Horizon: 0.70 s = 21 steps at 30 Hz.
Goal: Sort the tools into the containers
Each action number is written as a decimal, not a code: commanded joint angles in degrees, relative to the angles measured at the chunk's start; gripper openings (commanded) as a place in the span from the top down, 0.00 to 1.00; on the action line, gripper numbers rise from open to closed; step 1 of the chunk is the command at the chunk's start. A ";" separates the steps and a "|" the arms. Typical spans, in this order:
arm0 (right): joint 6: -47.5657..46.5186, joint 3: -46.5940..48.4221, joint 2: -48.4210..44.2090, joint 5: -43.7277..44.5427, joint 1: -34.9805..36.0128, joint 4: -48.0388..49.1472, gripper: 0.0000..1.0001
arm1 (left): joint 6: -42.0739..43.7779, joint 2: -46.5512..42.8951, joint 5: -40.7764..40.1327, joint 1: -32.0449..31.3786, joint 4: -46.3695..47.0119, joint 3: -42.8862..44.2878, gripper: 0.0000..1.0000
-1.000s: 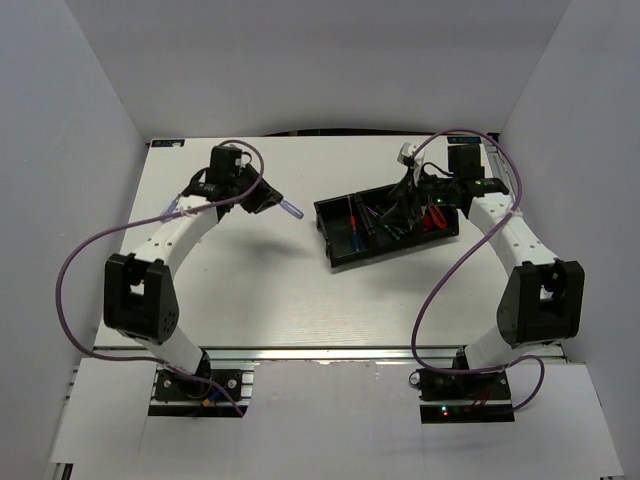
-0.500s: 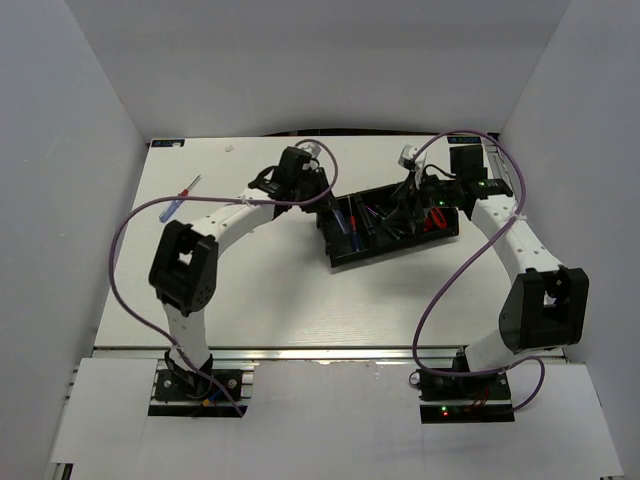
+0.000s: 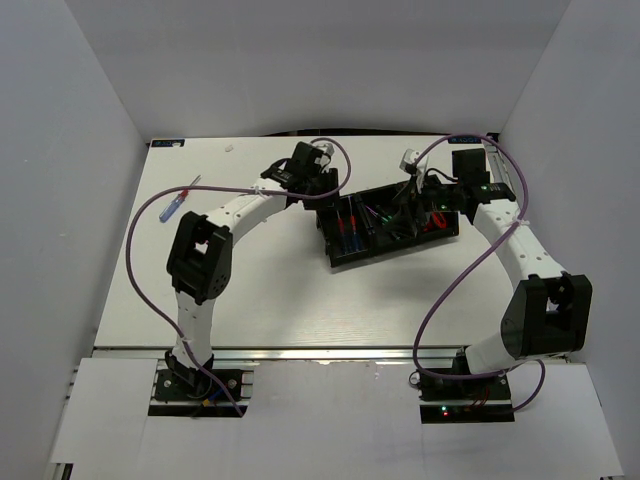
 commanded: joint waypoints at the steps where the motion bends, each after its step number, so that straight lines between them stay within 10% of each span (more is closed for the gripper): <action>1: -0.96 0.16 -1.32 -0.53 -0.36 0.03 0.11 | 2.71 -3.01 1.06 -0.31 -0.45 2.91 0.45; 14: -1.58 -0.36 0.35 -0.97 -0.45 0.90 0.11 | 23.93 -15.85 -8.48 13.72 -1.76 -13.32 0.47; 21: -0.79 0.16 2.19 -2.64 -0.45 1.78 0.11 | 36.97 -15.06 -29.16 22.44 5.08 -19.40 0.21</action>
